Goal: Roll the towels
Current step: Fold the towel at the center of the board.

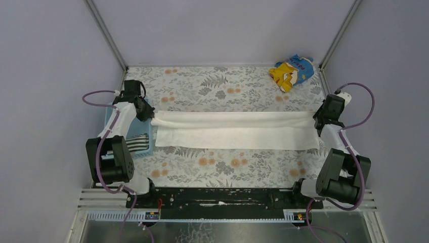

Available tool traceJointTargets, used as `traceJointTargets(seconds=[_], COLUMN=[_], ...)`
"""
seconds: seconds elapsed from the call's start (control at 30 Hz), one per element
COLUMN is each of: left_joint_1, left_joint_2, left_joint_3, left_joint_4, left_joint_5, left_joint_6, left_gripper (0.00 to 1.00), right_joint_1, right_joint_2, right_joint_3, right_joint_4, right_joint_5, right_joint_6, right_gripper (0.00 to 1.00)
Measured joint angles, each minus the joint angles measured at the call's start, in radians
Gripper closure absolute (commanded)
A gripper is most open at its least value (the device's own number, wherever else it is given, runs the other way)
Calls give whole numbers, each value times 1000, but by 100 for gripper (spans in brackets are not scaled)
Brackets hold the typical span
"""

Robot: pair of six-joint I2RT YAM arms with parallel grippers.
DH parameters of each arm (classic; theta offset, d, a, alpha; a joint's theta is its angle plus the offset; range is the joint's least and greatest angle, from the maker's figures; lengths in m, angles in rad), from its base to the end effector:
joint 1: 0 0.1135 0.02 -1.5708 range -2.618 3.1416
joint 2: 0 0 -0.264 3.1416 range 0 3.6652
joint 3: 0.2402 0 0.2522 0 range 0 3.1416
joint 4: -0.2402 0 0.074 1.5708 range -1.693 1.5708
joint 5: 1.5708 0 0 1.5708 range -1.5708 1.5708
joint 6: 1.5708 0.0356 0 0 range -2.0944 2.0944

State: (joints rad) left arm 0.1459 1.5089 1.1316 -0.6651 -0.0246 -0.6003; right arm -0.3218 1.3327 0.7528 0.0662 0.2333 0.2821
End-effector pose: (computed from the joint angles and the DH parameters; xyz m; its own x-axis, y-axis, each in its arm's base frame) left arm 0.3053 0.0458 0.2479 -0.6160 -0.6613 -0.4280 -0.6127 0.7437 -0.2673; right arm 0.2726 -0.0996 0.2326 -0.3089 0.3885 -0.8681 0.6088 0.7820 0.1333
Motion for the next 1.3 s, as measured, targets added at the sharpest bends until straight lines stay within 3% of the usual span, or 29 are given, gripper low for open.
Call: traceJointTargets(seconds=[0.13,0.5,1.3], left_joint_1=[3,3,4], left_joint_2=[58,259,394], left_joint_3=[45,388,510], left_joint_4=[13,108,174], left_joint_5=[18,87,123], left_joint_6=[0,29,48], left_gripper=[100,100,100], right_joint_1=[-5,-7,-9], right_joint_2=[58,219,355], right_joint_3=[29,201,263], right_joint_4=[36,189,341], right_joint_5=[-37,-175,-254], right_joint_6=[-3,-74,-103], right_gripper=[100,100,100])
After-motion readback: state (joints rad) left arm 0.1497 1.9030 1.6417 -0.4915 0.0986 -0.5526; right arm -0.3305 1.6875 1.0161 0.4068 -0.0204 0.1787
